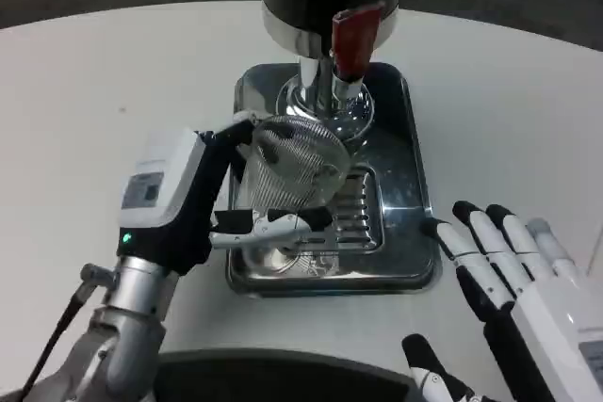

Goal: Grasp the cup under the faucet to collect the drink, then remove the cup.

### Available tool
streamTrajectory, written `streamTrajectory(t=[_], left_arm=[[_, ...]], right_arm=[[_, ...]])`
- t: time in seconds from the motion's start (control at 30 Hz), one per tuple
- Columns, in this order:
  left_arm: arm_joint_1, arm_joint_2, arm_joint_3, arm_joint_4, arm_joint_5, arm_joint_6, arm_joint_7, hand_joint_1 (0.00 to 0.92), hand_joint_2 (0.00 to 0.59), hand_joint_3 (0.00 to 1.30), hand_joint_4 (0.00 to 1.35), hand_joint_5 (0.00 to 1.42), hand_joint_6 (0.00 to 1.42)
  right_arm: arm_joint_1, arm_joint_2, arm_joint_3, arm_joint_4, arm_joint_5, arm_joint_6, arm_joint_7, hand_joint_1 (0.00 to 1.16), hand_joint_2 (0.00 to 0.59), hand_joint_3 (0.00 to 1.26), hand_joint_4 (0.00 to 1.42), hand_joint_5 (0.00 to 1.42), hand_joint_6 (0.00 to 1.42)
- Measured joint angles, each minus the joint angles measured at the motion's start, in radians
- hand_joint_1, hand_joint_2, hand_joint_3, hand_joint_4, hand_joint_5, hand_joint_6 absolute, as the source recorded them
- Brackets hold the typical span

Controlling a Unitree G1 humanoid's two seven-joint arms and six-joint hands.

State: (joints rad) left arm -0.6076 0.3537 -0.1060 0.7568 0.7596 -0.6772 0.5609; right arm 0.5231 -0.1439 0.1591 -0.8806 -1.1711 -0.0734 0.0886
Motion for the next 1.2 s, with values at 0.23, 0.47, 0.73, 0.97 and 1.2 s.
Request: streamTrajectory(t=[0.23,0.47,0.73,0.97,1.2], left_arm=[[-0.170,-0.025,-0.108,0.206,0.002,0.018,0.065,0.544,0.054,0.93,1.08,1.22,1.34],[-0.255,-0.062,-0.190,0.314,0.000,0.025,0.131,0.546,0.056,0.94,1.08,1.22,1.34],[-0.269,-0.066,-0.240,0.346,-0.008,0.037,0.188,0.558,0.029,0.95,1.06,1.18,1.32],[-0.266,-0.036,-0.265,0.343,-0.011,0.036,0.196,0.445,0.028,0.77,0.71,0.86,0.93],[-0.240,-0.017,-0.266,0.337,-0.046,0.033,0.189,0.358,0.064,0.40,0.32,0.52,0.34]], right_arm=[[0.032,0.013,-0.021,-0.023,0.003,-0.003,-0.002,0.41,0.446,0.11,0.01,0.00,0.00],[0.056,0.018,-0.036,-0.031,0.017,-0.006,-0.003,0.41,0.448,0.11,0.01,0.00,0.00],[0.076,0.027,-0.054,-0.037,0.026,-0.016,-0.014,0.42,0.449,0.11,0.02,0.00,0.00],[0.087,0.036,-0.054,-0.036,0.039,-0.026,-0.034,0.42,0.449,0.11,0.02,0.00,0.00],[0.087,0.048,-0.054,-0.036,0.042,-0.034,-0.034,0.42,0.449,0.12,0.02,0.00,0.00]])
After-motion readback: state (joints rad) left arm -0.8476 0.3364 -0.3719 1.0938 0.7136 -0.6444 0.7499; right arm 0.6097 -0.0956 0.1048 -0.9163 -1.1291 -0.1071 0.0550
